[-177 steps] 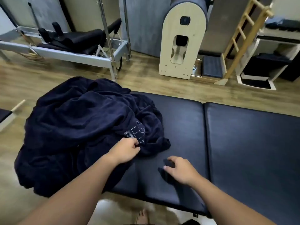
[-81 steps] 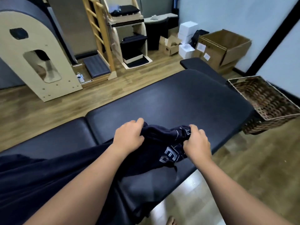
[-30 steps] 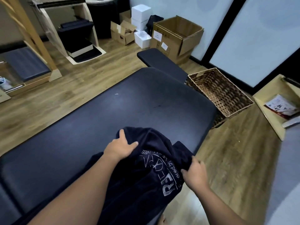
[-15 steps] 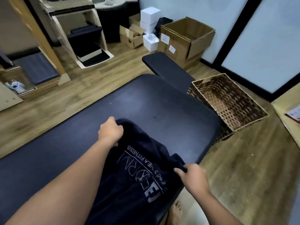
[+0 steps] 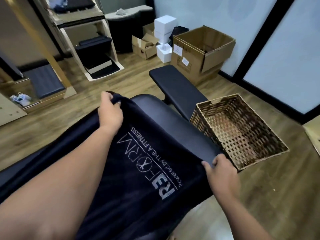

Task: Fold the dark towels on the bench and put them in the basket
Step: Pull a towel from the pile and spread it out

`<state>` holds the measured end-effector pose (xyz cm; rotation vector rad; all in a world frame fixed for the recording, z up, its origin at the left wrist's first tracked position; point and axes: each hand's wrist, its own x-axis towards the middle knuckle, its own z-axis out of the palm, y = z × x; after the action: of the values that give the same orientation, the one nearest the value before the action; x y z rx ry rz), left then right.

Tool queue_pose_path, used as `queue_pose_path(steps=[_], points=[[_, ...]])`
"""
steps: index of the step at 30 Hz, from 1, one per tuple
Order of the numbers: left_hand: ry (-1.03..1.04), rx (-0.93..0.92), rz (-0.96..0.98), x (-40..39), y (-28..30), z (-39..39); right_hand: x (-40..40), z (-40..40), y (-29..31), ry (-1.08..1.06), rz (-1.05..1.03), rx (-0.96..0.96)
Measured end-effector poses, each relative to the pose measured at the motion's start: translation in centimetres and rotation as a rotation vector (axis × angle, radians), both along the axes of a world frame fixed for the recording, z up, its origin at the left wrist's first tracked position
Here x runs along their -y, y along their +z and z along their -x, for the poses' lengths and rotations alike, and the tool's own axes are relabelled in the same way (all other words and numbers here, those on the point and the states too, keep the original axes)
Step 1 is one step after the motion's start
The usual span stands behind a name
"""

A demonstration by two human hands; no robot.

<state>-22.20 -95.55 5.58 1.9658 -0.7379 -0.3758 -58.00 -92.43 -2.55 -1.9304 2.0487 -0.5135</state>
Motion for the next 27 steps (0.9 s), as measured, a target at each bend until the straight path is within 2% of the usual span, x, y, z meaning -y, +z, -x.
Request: queue_pose_path(steps=[2, 4, 7, 8, 10, 13, 19, 23, 27], points=[[-0.232, 0.106, -0.213, 0.7, -2.2, 0.6, 2.0, 0.3, -0.2, -0.001, 0.081, -0.033], [-0.420, 0.178, -0.503, 0.7, -5.0, 1.1, 3.2, -0.3, -1.4, 0.036, 0.023, -0.061], [-0.440, 0.483, -0.778, -0.6, -8.2, 2.7, 3.1, -0.5, -4.0, 0.160, -0.146, -0.124], [-0.424, 0.534, -0.844, -0.9, -8.8, 3.3, 2.6, -0.3, -4.7, 0.170, -0.234, -0.140], [-0.414, 0.417, -0.926, -1.4, -10.1, 3.8, 0.8, 0.0, -5.5, 0.149, -0.389, -0.176], [-0.385, 0.239, -0.976, -1.6, -12.3, 2.8, -2.0, -0.1, -6.0, 0.130, -0.437, -0.197], [-0.436, 0.115, -0.875, -1.1, -13.3, 1.9, -1.7, -1.9, -4.3, 0.232, -0.502, -0.143], [-0.352, 0.173, -0.666, 2.5, -11.8, -0.1, 1.1, -2.5, -3.2, 0.155, -0.371, -0.139], [-0.303, 0.162, -0.414, 8.0, -7.2, -1.8, 5.8, -1.9, -1.8, 0.084, -0.183, -0.178]])
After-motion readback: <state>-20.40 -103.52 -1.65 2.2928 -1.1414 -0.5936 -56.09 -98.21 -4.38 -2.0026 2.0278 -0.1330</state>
